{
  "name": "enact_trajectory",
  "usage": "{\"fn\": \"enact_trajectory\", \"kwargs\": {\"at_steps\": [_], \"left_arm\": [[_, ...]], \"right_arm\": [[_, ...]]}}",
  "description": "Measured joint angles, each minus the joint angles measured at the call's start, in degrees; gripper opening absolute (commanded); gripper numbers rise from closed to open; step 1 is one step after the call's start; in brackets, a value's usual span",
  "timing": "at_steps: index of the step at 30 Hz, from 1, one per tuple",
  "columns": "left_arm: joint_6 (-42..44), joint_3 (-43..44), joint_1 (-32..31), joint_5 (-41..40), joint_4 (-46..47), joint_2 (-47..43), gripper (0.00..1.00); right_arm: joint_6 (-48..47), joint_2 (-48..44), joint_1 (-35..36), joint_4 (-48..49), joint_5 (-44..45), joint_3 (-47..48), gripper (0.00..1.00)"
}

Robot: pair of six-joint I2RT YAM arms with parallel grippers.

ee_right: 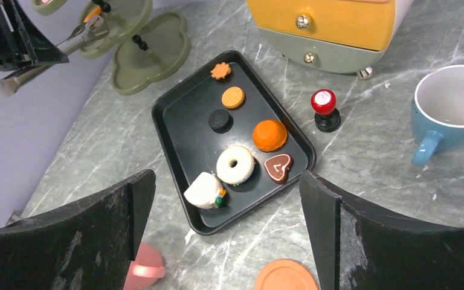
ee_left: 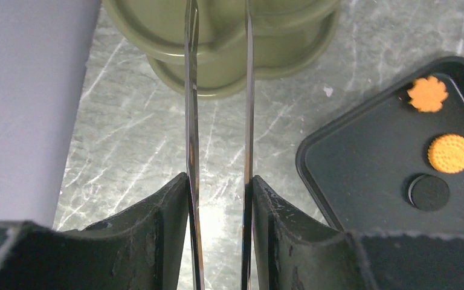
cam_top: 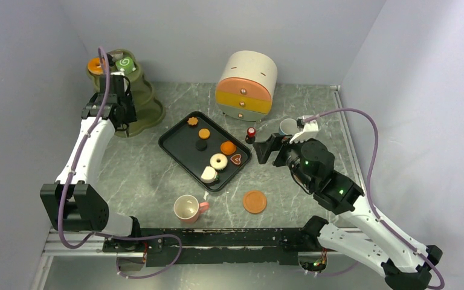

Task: Serve the afternoon tea
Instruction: Place the desert on the desert table, then pick up the desert from the tray.

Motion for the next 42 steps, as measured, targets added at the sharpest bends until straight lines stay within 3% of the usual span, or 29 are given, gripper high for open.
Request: {"fn": "enact_trajectory", "kwargs": {"at_steps": [21,33,42], "left_arm": [[1.05,-2.45,-1.01,12.74,-7.48,-11.17,0.43],[0.42,-2.75,-14.43,12.55,-8.48,-11.23,0.42],[-0.83,-4.31,-18.86,10.93,-6.23,-4.55,0.42]], "right_arm": [[0.02,2.21,0.00,0.04,-0.83,0.02,0.93],[-0.09,2.97,0.00,0.26,-0.59,0.09,0.93],[-0.17,3.19,0.00,0.28,0.24,0.11,0.93]]}}
